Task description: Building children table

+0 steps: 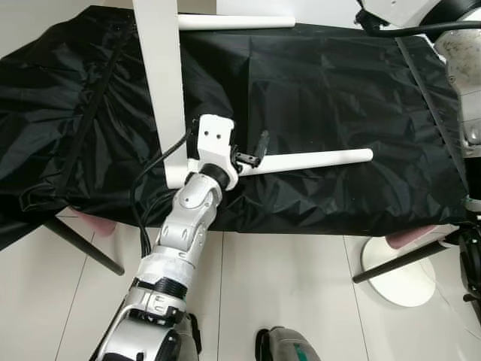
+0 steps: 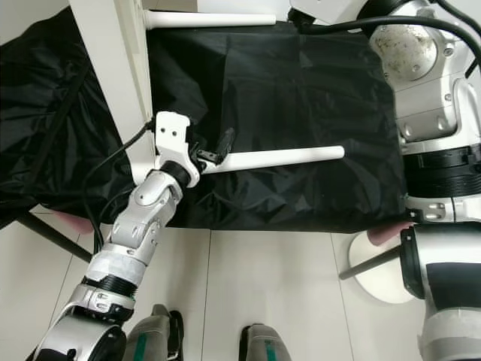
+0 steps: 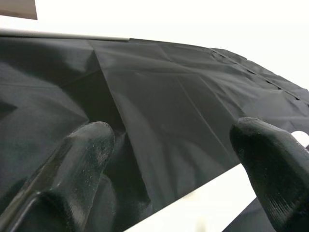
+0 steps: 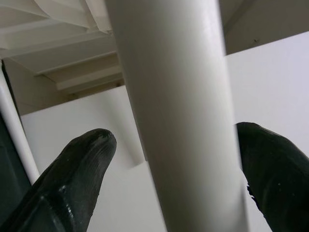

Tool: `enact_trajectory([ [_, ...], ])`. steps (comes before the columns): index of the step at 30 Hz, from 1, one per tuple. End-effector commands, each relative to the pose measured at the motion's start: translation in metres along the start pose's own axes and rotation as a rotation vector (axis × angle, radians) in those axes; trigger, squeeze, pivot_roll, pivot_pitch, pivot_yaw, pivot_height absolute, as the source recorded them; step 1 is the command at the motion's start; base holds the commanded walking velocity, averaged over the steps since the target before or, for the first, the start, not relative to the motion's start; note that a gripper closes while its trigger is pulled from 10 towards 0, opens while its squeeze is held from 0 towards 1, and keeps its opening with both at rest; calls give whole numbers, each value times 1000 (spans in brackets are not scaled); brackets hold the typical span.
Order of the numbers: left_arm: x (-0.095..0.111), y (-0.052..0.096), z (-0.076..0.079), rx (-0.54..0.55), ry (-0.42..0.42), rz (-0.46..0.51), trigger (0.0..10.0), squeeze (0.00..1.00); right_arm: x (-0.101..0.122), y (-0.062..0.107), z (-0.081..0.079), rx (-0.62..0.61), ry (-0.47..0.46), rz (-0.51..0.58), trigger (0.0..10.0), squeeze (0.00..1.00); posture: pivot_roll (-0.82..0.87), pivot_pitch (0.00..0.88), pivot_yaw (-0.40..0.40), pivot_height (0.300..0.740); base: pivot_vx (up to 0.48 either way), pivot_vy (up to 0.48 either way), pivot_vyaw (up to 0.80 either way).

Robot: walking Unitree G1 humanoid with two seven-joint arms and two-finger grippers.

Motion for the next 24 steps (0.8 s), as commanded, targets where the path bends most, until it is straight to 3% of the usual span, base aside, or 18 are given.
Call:
enact_trajectory([
  [1,0,-2,0,7,-5,-3,10000,0,14,-2,7,14,27,40,10000,0,-95,104,-2,740,0,0,0],
  [12,-1,-6,3,13,46,-19,10000,0,29,-7,-3,144,64,77,10000,0,-108,105,-8,740,0,0,0],
  [13,-2,-6,4,17,57,-22,10000,0,28,-7,-5,159,64,73,4667,0,-108,105,-8,740,0,0,0],
  [14,-2,-6,4,17,57,-22,10000,0,28,-7,-5,159,64,73,4667,0,-108,105,-8,740,0,0,0],
  [15,-2,-6,5,20,68,-24,10000,0,27,-6,-6,171,65,70,2902,0,-108,107,-11,740,0,0,0],
  [16,-3,-6,5,32,80,-32,10000,0,26,-6,-9,188,65,65,0,0,-108,107,-11,740,0,0,0],
  [24,-21,-4,1,151,248,-150,10000,0,22,-3,-11,225,60,47,0,0,-109,115,-10,740,0,0,0],
])
Point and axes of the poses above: a point about 5 cm out from each wrist's last joint towards the gripper, its own y axis pointing back from the gripper into the wrist, its own x axis along the axis of the wrist's last joint, z = x × y, the point moved 6 cm from there along -y, pointing out of the wrist towards the gripper, and after that the axes turned 12 degrees about -y, right-handed, at the moved point
